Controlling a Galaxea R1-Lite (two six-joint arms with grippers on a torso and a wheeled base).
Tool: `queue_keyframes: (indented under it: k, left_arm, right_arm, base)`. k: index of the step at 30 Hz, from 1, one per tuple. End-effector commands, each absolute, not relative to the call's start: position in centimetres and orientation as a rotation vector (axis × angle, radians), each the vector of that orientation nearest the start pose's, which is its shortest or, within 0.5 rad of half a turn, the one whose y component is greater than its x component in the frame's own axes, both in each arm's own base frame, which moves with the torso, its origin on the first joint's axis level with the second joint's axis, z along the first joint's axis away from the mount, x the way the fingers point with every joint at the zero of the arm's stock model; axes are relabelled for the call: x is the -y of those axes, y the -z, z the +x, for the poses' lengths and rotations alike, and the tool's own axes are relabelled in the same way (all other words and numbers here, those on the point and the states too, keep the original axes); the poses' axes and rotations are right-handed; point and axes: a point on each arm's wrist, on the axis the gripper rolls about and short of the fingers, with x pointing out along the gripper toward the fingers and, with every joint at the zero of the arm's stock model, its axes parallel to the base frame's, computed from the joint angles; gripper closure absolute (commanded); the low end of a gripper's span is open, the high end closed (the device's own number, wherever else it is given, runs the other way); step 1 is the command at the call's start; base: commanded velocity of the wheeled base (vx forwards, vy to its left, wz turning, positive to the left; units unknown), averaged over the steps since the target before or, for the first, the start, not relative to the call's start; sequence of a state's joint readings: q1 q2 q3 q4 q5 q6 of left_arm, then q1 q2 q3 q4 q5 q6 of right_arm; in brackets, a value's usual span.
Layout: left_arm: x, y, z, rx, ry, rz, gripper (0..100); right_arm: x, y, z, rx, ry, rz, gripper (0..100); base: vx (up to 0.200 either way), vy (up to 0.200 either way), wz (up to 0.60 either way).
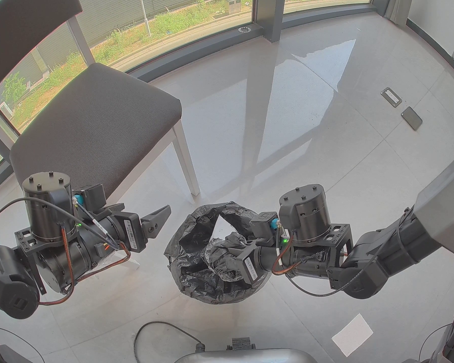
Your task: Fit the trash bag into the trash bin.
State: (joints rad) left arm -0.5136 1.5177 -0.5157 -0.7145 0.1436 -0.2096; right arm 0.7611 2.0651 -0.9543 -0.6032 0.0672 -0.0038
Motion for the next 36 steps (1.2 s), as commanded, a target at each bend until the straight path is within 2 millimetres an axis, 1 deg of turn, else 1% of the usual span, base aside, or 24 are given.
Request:
queue_keyframes:
  k: [1,13,21,22,29,36]
  left_arm:
    - [11.3,-16.5,21.2,-0.306,0.325,-0.116,0]
    - [11.1,-16.7,21.5,-0.298,0.313,-0.120,0]
    - [11.0,-16.7,21.6,-0.297,0.311,-0.121,0]
    - [11.0,-16.7,21.6,-0.297,0.309,-0.122,0]
    - [10.9,-16.7,21.6,-0.297,0.306,-0.124,0]
    - [10.9,-16.6,21.5,-0.302,0.305,-0.122,0]
  right_arm:
    - [-26.5,-7.7,27.4,-0.523,-0.813,-0.195,100]
    - [-26.9,-6.7,27.9,-0.542,-0.808,-0.204,100]
    - [-27.5,-6.7,28.8,-0.520,-0.805,-0.195,100]
    - [-27.6,-6.8,28.9,-0.514,-0.805,-0.193,0]
    - [-27.8,-7.1,29.4,-0.496,-0.802,-0.185,0]
    - [-27.7,-7.1,29.3,-0.498,-0.797,-0.184,0]
  base:
    - [0.000,0.000,0.00]
    - [0.000,0.000,0.00]
    - [0.000,0.000,0.00]
    - [0.000,0.000,0.00]
    - [0.000,0.000,0.00]
    - [0.000,0.000,0.00]
